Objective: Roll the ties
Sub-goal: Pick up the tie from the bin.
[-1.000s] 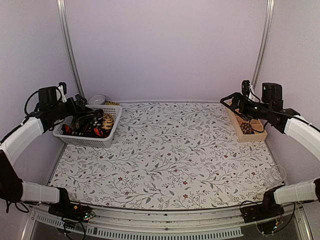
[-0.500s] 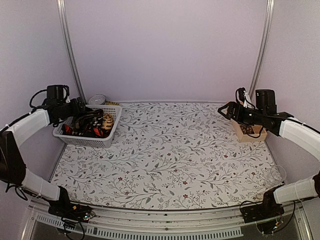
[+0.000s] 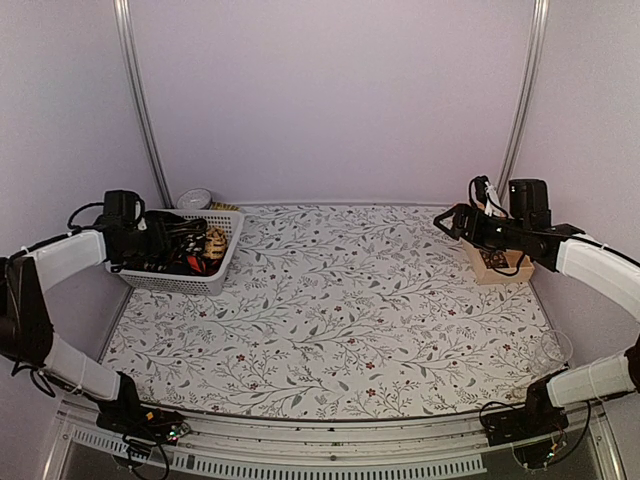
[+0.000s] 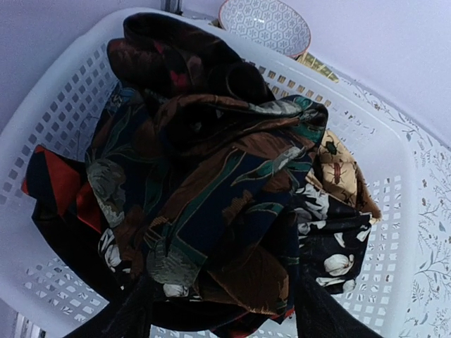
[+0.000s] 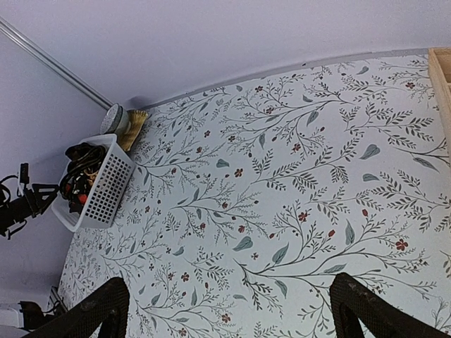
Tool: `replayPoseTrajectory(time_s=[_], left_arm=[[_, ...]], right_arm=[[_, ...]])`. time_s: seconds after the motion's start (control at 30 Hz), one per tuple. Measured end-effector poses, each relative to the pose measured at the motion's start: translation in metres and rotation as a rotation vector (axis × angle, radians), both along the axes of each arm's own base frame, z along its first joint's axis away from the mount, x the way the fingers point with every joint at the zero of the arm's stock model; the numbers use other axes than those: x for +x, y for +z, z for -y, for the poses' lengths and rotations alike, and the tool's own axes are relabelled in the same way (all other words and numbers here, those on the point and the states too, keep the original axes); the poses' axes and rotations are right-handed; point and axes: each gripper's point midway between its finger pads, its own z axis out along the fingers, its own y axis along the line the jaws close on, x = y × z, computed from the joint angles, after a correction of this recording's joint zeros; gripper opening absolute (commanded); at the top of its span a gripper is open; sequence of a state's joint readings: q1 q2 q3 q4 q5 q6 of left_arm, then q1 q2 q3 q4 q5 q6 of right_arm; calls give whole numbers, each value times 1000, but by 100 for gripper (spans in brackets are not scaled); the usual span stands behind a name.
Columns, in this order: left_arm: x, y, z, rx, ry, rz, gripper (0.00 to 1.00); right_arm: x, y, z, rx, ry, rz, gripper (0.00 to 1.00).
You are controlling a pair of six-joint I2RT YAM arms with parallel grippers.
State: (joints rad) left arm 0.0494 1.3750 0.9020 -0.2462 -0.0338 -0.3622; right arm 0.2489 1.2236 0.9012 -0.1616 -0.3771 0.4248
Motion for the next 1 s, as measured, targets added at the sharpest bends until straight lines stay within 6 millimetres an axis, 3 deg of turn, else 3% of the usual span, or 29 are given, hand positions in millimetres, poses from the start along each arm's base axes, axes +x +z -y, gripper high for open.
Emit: replayPoseTrajectory(time_s=[0.33,0.5,0.63,0.87,1.0], left_arm=[[2,-18,-6,0,14,-46,61],[10,-13,-3,-17,0,-40,76],[18,9,14,-14,-53,14,85],[45,50,75,32,-221,81,84],[53,36,93,68,-266,33,83]], right_arm=[[1,-5,-4,-1,9,-11,100],[1,-5,-4,-1,9,-11,100],[1,-5,-4,-1,9,-12,100],[1,-8,-4,-3,10,-18,100],[1,-8,-4,-3,10,-19,100]])
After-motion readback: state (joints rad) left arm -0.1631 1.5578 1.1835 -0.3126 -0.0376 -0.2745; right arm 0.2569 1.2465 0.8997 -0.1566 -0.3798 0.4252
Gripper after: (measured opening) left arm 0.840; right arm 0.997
